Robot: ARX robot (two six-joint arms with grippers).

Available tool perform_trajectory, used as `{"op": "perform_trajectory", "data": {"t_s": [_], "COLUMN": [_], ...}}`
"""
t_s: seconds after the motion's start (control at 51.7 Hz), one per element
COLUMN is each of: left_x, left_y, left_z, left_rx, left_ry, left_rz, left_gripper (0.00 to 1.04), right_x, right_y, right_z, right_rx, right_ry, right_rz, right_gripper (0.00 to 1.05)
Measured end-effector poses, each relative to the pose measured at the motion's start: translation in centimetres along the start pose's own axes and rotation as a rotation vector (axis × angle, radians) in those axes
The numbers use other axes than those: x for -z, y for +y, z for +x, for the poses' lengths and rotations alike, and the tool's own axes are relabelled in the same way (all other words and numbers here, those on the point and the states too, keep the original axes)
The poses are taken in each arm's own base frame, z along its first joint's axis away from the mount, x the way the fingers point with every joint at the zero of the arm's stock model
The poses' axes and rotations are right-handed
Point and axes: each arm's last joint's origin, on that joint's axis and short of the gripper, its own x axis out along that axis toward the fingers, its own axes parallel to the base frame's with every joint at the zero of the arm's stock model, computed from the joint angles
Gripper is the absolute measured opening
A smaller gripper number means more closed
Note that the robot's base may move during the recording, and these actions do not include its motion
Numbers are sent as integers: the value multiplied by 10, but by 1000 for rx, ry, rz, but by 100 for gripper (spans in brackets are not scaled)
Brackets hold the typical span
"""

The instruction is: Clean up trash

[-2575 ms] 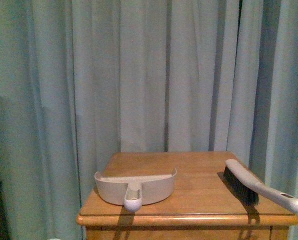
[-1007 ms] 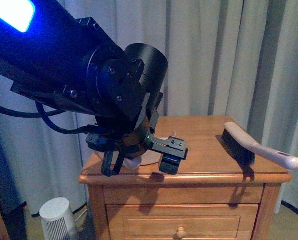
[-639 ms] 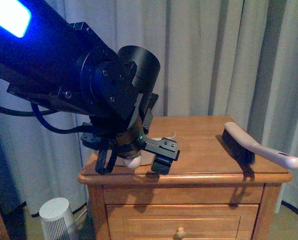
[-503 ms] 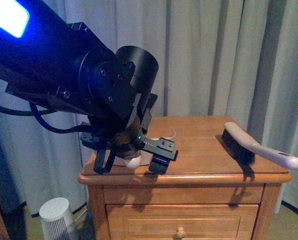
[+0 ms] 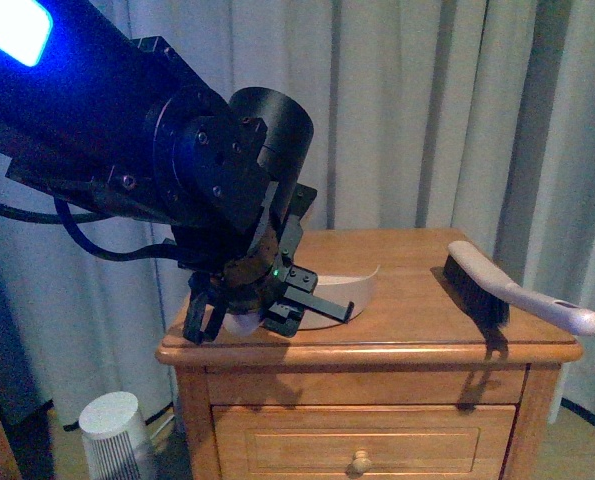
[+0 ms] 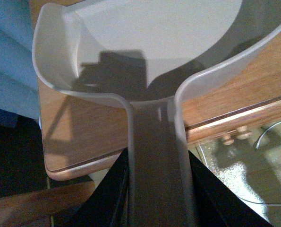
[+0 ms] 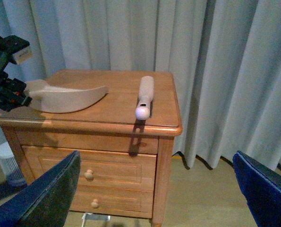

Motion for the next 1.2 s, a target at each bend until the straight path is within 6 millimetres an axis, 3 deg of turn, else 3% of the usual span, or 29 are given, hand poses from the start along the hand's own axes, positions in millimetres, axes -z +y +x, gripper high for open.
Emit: {"op": "perform_trajectory", "data": {"t_s": [0.174,0.29,0.445,0.639,0.91,1.045,1.2], "left_x": [-1,-8,-31,-29,3,32,64], "left_y": [9,21,59,91,130,142,150], "left_z": [-9,-25,-79,-144,-232,-256,-266], "left_rx": [13,3,-24,-79,-157,-186,-213], "left_ry": [-32,-110,-337,-592,-836,-870,-851], "left_rz": [-15,-30,-82,-45,-32,-50,-66], "left_gripper": [30,29,29,29,29,29,29], "right_x": [0,0,0,0,0,0,0], "right_y": [0,0,0,0,0,0,0], "right_z": [0,0,0,0,0,0,0], "right_rx": [0,0,0,0,0,0,0], "right_ry": [0,0,0,0,0,0,0], "right_rz": [0,0,0,0,0,0,0], "right_gripper": [97,97,97,97,97,97,97]}}
